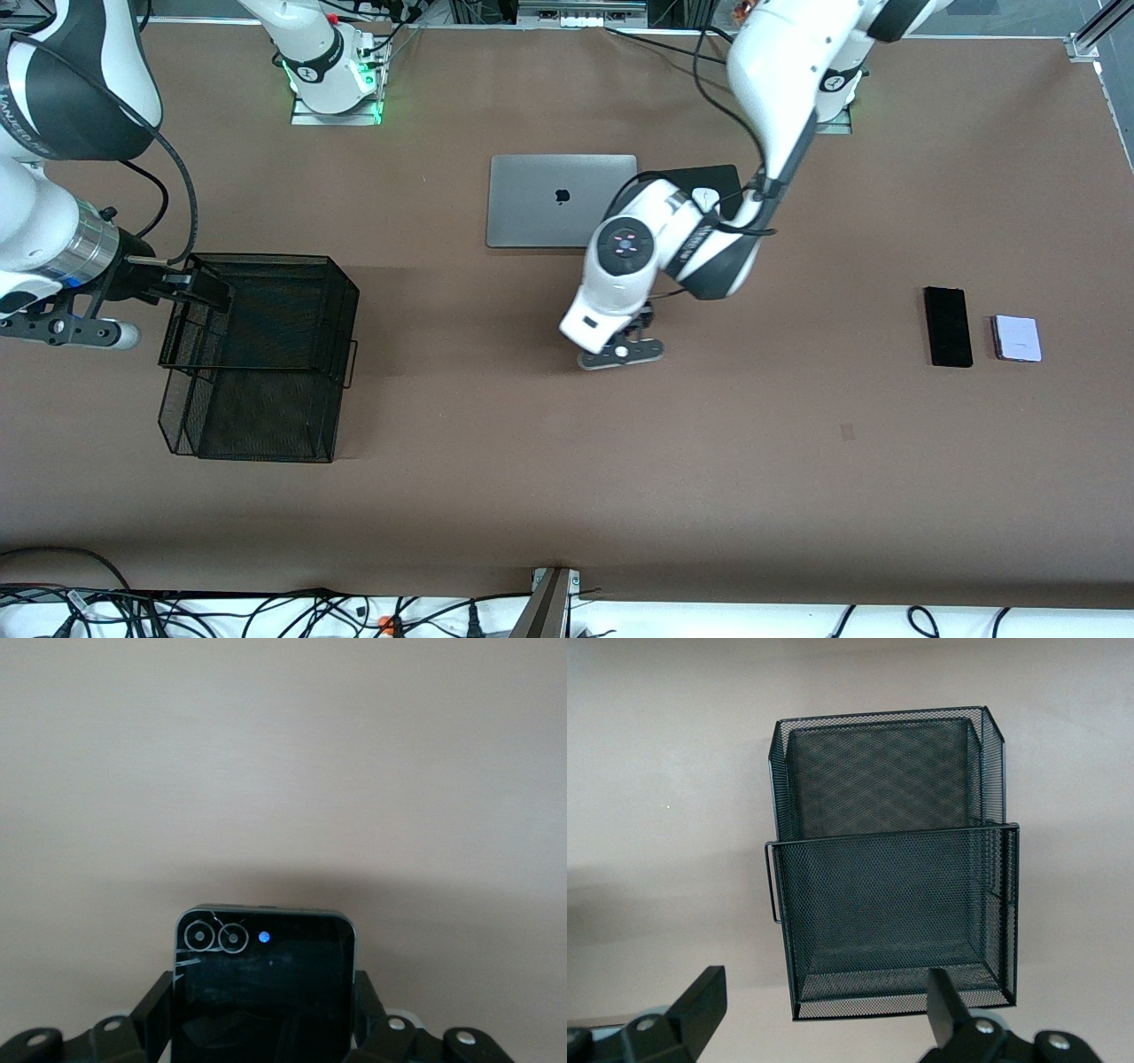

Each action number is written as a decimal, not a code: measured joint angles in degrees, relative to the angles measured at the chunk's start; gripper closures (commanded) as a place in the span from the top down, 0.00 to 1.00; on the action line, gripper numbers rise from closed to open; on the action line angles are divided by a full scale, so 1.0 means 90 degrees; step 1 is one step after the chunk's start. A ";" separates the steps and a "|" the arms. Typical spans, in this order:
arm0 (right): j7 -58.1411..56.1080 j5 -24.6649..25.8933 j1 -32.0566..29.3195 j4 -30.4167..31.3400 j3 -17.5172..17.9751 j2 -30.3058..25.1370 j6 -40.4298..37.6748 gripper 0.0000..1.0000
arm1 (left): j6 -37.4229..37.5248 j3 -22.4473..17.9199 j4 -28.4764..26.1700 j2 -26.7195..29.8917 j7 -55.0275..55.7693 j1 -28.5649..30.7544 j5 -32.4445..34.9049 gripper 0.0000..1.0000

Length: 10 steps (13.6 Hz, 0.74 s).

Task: Place phones with both arms
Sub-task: 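Carry the flip phone to the table middle and set it down with the left gripper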

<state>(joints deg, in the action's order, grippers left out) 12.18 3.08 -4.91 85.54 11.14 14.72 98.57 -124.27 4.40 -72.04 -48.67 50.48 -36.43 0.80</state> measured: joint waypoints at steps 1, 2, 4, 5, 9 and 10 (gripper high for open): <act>-0.0009 0.0000 -0.0001 0.0000 -0.0001 0.0000 0.0000 1.00 | -0.0182 -0.0007 0.0354 -0.0271 0.0090 -0.0157 0.0000 0.00; -0.0014 0.0000 -0.0002 0.0000 -0.0001 0.0000 0.0000 1.00 | -0.0397 -0.0024 0.0676 -0.0535 0.0163 -0.0314 0.0000 0.00; -0.0019 0.0000 -0.0004 0.0001 -0.0002 0.0000 0.0000 1.00 | -0.0900 -0.0119 0.1137 -0.0987 0.0406 -0.0648 0.0000 0.00; -0.0019 0.0000 -0.0004 0.0000 -0.0002 0.0000 0.0000 1.00 | -0.1115 -0.0232 0.1249 -0.1136 0.0531 -0.0803 0.0000 0.00; -0.0021 0.0000 -0.0006 0.0001 -0.0004 0.0000 0.0000 1.00 | -0.1489 -0.0832 0.1382 -0.1589 0.0948 -0.1314 0.0000 0.00; -0.0021 0.0000 -0.0006 0.0001 -0.0004 0.0001 0.0000 1.00 | -0.1593 -0.0923 0.1386 -0.1699 0.1077 -0.1399 0.0000 0.00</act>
<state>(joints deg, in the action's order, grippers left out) 11.99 3.08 -4.96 85.55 11.11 14.72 98.57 -138.61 -3.91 -59.56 -63.96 60.18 -49.02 0.80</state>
